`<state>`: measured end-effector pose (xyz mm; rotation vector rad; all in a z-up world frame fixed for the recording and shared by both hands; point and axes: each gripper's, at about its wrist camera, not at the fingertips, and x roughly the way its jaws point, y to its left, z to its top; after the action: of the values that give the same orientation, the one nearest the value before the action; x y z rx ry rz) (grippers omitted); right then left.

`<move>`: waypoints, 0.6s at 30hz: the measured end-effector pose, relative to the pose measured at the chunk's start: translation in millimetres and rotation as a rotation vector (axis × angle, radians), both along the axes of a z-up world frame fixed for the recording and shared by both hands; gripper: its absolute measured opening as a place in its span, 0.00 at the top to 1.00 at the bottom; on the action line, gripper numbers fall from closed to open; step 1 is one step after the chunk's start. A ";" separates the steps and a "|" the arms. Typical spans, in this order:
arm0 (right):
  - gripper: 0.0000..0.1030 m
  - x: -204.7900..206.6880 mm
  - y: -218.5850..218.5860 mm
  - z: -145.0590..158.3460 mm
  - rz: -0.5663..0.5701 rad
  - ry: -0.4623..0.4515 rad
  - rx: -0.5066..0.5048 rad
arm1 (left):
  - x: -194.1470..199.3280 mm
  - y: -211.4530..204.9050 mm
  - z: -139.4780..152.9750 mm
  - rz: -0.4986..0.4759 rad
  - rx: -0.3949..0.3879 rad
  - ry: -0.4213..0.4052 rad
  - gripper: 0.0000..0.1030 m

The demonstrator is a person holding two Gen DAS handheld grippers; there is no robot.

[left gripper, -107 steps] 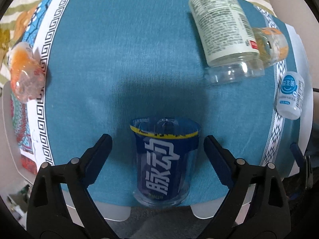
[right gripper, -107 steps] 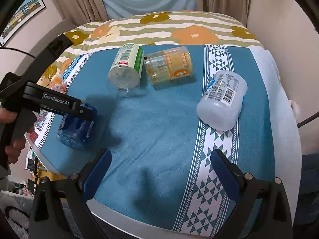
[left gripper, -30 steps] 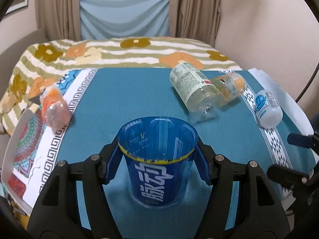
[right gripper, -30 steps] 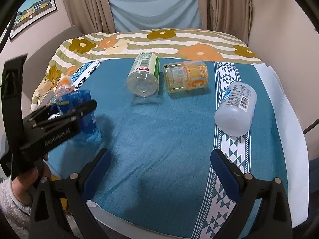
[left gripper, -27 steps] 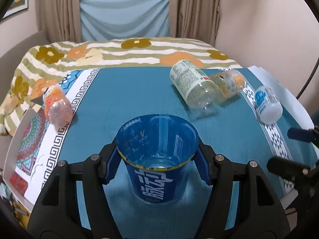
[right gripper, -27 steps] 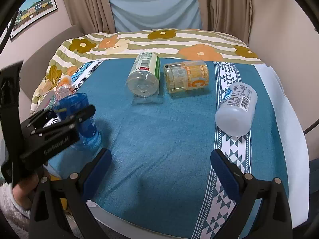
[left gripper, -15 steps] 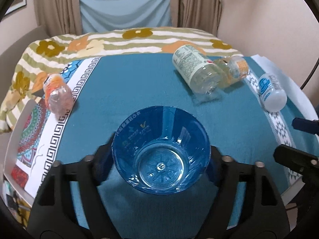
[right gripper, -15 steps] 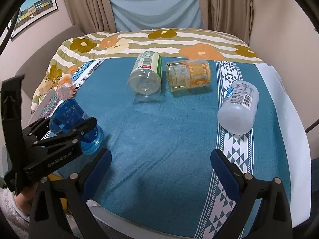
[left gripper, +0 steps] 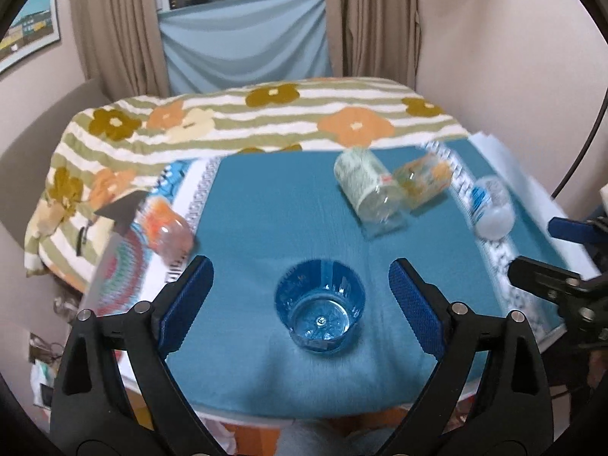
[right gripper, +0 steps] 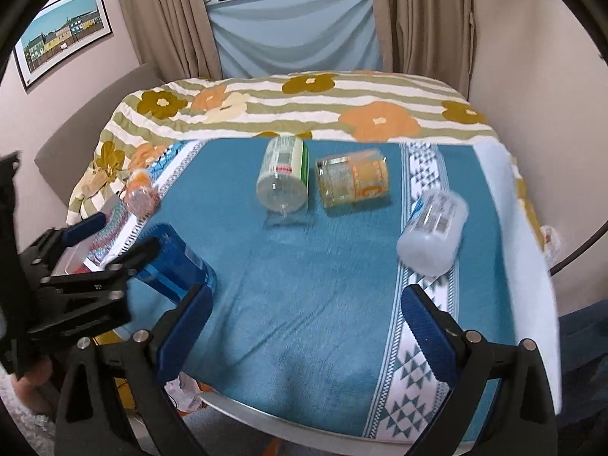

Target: Flip cup upright

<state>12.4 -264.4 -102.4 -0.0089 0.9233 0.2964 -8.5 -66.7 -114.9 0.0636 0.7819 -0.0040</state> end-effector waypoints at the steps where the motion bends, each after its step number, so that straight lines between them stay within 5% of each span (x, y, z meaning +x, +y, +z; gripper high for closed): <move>1: 0.04 -1.0 -0.4 8.2 -0.006 -0.012 -0.001 | -2.5 2.0 8.9 0.004 -0.007 -0.003 0.03; 9: 0.04 -11.8 9.4 62.0 -0.093 -0.066 -0.051 | -21.5 29.0 74.7 0.047 -0.062 -0.001 0.00; 18: 0.02 -28.7 24.3 87.2 -0.175 -0.058 -0.071 | -30.8 54.8 90.8 0.050 -0.044 0.012 0.00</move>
<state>-16.3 -240.1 -15.2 -0.0023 0.8708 0.1001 -39.3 -11.8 -24.2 0.0021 0.7948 0.0256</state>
